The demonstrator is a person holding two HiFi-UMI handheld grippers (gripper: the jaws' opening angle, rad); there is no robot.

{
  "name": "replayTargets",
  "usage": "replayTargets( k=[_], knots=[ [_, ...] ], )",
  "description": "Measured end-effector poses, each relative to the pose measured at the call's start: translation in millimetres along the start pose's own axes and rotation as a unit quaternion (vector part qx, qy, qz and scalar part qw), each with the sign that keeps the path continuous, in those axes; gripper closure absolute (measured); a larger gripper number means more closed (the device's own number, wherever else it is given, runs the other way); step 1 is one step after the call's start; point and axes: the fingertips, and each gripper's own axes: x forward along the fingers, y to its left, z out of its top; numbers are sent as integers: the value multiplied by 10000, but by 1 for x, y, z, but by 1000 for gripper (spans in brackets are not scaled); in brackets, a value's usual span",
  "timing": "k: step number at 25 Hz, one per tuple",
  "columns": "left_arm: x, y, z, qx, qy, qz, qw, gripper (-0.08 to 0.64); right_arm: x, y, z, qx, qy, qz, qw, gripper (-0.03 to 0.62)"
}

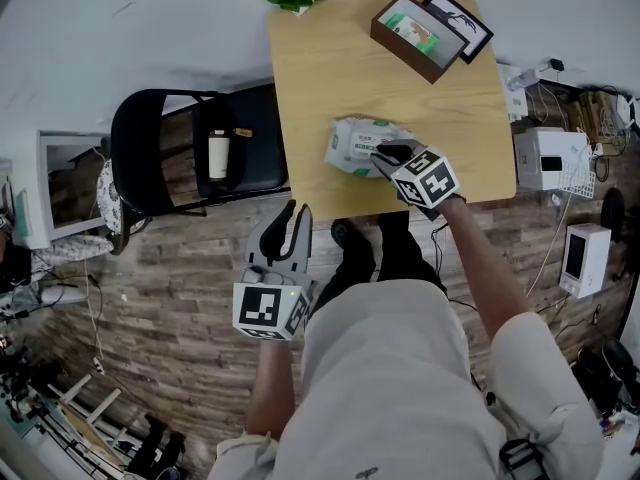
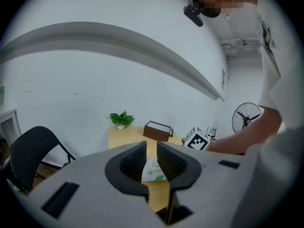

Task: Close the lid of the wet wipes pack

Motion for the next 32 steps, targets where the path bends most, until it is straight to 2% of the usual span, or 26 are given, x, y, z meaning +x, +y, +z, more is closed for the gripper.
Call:
replayTargets(
  k=[8, 20, 32],
  knots=[
    [-1, 4, 0, 4, 3, -44, 10000, 495, 6, 3, -6, -117, 165, -92, 9998, 526],
    [-3, 8, -6, 3, 50, -99, 9999, 495, 17, 3, -10, -29, 213, -193, 9996, 574],
    [-8, 13, -11, -40, 79, -102, 9999, 495, 24, 2, -15, -113, 374, -350, 9986, 577]
  ],
)
